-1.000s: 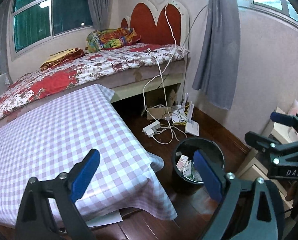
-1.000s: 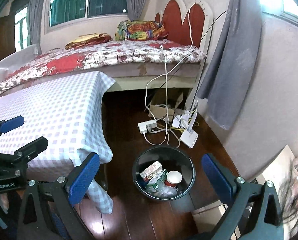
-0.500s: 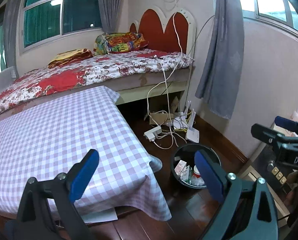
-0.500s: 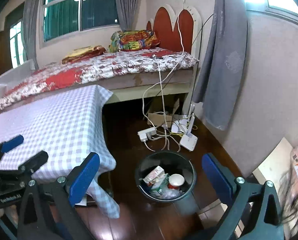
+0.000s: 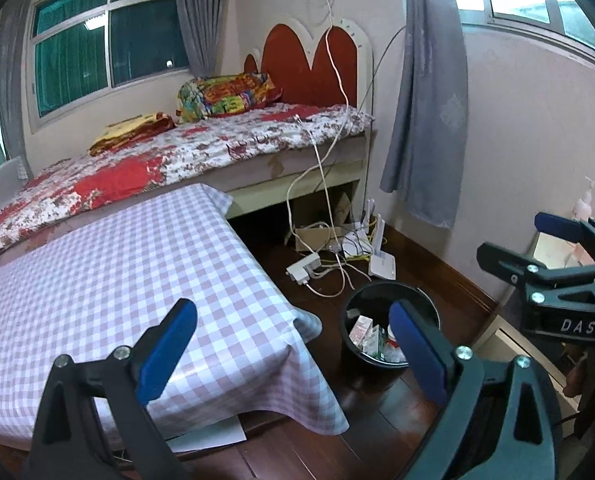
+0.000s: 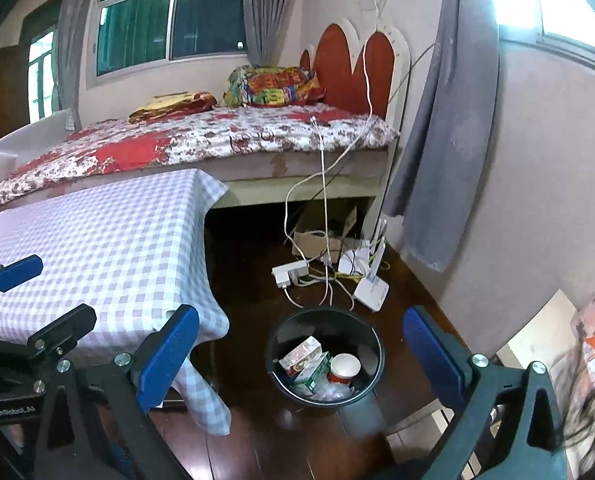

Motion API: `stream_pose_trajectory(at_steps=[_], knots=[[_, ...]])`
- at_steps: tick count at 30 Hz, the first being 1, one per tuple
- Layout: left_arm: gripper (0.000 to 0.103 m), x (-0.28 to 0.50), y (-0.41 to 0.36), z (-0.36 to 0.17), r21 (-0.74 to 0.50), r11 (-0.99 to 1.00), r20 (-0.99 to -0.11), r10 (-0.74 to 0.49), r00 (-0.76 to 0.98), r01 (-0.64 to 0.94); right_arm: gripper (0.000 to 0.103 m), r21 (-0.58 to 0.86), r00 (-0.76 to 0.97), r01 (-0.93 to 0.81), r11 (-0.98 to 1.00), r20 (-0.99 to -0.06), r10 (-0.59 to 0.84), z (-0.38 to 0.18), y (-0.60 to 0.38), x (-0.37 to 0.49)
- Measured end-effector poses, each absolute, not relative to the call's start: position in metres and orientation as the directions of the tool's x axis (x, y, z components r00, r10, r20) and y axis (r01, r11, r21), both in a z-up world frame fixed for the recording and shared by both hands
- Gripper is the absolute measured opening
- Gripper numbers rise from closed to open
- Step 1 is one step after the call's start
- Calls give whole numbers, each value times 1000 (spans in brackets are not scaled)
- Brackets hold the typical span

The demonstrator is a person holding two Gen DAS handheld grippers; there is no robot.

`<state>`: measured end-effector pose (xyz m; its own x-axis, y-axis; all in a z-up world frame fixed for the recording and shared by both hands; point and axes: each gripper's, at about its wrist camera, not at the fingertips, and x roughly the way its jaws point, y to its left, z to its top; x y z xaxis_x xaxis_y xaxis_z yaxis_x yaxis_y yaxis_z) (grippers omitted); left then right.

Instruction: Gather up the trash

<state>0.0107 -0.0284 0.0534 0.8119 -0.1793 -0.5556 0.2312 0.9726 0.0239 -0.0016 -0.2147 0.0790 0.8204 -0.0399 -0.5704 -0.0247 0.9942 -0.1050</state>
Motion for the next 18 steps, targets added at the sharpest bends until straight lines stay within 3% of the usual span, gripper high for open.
stream_pose_trajectory(at_steps=[18], knots=[[102, 5, -22, 59, 13, 982, -525, -153, 838, 188, 103, -110, 847, -16, 994, -530, -45, 88, -217, -20]])
